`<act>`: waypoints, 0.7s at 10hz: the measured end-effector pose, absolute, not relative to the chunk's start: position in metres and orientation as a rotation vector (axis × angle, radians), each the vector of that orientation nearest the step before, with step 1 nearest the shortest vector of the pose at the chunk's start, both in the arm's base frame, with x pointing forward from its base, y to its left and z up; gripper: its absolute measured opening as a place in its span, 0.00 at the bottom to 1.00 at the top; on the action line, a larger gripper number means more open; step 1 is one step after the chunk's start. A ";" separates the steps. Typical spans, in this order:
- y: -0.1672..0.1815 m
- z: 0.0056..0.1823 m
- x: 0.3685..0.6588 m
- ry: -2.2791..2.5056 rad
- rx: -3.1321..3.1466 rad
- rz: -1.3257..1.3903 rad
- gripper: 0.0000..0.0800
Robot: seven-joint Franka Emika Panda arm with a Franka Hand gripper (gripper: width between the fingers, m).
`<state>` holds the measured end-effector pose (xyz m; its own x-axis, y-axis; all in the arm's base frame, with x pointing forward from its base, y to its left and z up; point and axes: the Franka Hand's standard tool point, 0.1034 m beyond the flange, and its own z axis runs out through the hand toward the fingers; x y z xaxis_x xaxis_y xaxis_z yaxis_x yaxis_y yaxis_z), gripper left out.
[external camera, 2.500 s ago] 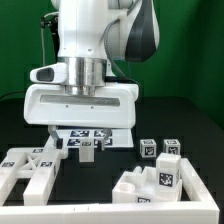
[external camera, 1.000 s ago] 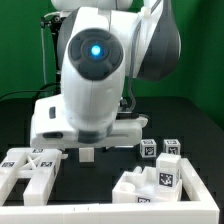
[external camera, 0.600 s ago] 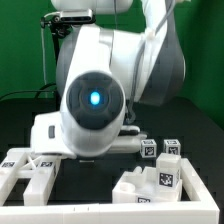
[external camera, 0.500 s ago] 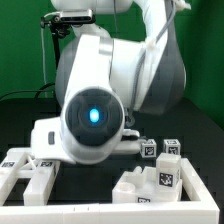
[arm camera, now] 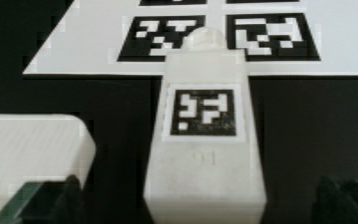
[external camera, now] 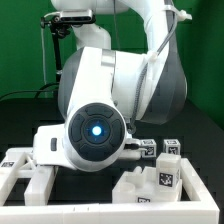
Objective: Assemble chair
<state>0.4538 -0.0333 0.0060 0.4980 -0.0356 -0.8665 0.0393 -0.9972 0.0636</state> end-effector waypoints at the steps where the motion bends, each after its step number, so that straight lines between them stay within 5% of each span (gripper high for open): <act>1: -0.034 0.006 0.453 0.002 2.651 -1.539 0.81; 3: -0.034 0.006 0.453 0.000 2.651 -1.539 0.81; 4: -0.034 0.006 0.453 0.000 2.651 -1.539 0.69; 5: -0.033 0.006 0.453 0.000 2.650 -1.538 0.69; 6: -0.033 0.006 0.453 -0.001 2.651 -1.538 0.42; 7: -0.034 0.006 0.453 -0.001 2.650 -1.538 0.36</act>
Offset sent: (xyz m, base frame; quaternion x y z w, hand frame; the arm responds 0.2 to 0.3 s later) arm -0.0025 0.0047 -0.0013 0.0016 0.0063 0.0014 1.0000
